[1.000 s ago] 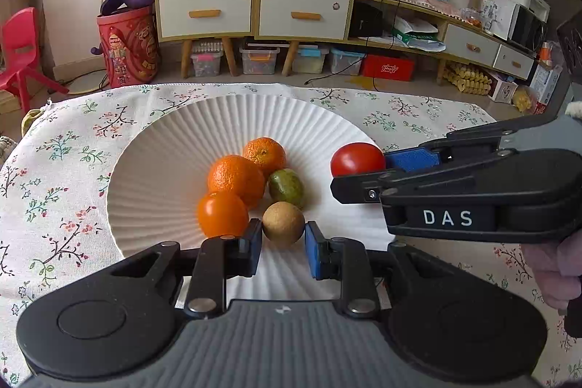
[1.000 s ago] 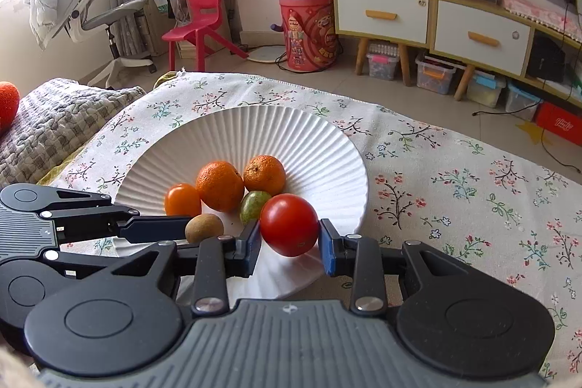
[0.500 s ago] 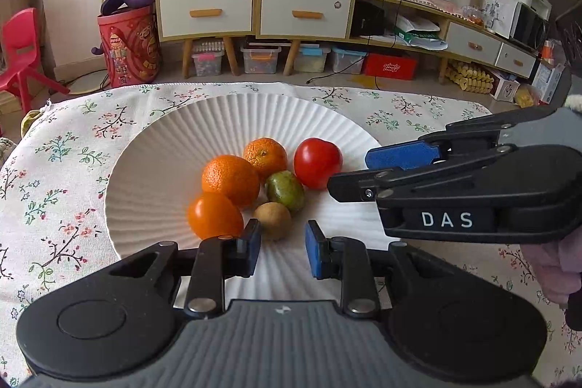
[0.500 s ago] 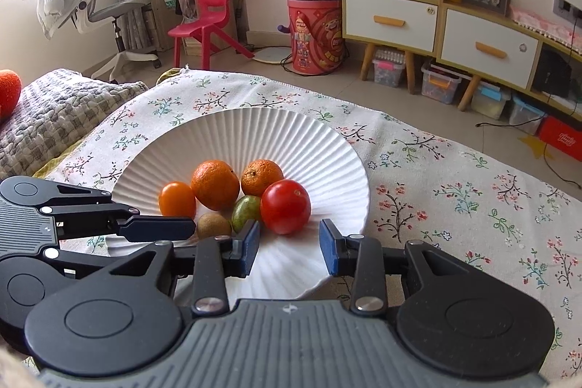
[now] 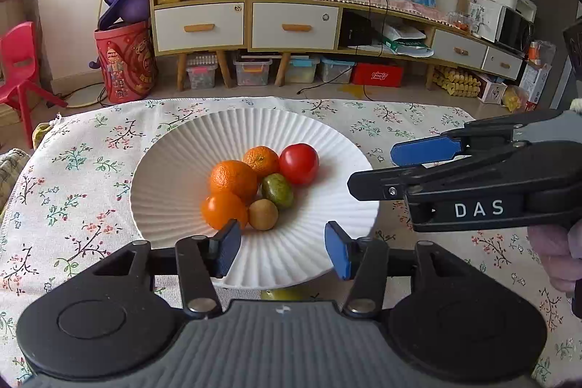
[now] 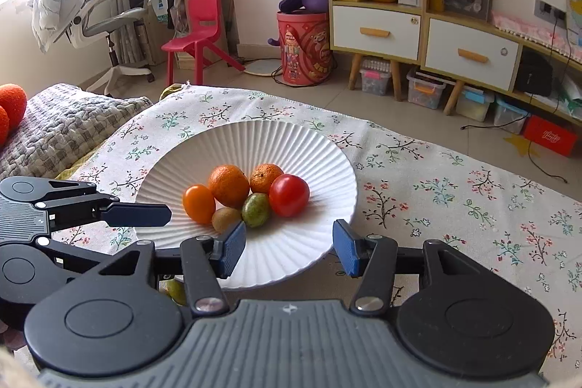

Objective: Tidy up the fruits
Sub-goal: 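Lower the kiwi and tomato into the bowl and open both grippers, then withdraw both open grippers from the bowl toward the last kiwi and lime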

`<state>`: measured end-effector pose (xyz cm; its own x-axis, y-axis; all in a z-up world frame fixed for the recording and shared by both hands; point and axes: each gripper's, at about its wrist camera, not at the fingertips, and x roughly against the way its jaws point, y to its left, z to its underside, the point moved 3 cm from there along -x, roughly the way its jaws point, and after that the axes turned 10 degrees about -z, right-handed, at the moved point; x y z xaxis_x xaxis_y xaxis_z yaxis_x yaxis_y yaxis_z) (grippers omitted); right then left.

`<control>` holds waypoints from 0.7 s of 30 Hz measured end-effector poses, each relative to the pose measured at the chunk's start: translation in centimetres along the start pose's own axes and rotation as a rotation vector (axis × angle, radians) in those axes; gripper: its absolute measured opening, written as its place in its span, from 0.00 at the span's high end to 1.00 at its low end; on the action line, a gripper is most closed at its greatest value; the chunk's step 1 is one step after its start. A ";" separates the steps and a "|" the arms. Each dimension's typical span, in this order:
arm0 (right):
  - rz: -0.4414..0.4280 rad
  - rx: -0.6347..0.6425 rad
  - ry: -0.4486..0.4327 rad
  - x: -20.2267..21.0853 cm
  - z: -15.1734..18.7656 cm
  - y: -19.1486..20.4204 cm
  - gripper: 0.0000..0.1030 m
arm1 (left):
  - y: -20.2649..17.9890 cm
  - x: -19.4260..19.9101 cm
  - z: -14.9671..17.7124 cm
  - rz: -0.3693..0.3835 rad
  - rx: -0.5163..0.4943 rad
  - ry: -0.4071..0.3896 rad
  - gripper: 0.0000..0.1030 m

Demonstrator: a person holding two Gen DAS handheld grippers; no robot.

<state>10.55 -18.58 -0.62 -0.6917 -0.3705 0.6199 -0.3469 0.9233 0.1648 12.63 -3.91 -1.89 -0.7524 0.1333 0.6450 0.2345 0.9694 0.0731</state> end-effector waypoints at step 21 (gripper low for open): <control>0.052 -0.066 0.002 1.8 3.1 1.4 0.16 | 2.3 2.5 3.0 -0.047 0.012 0.003 0.11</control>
<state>6.89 -18.27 -1.62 -0.7065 -0.3220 0.6302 -0.2683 0.9459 0.1826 9.47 -0.73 -2.40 -0.7605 0.0869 0.6435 0.1917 0.9769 0.0946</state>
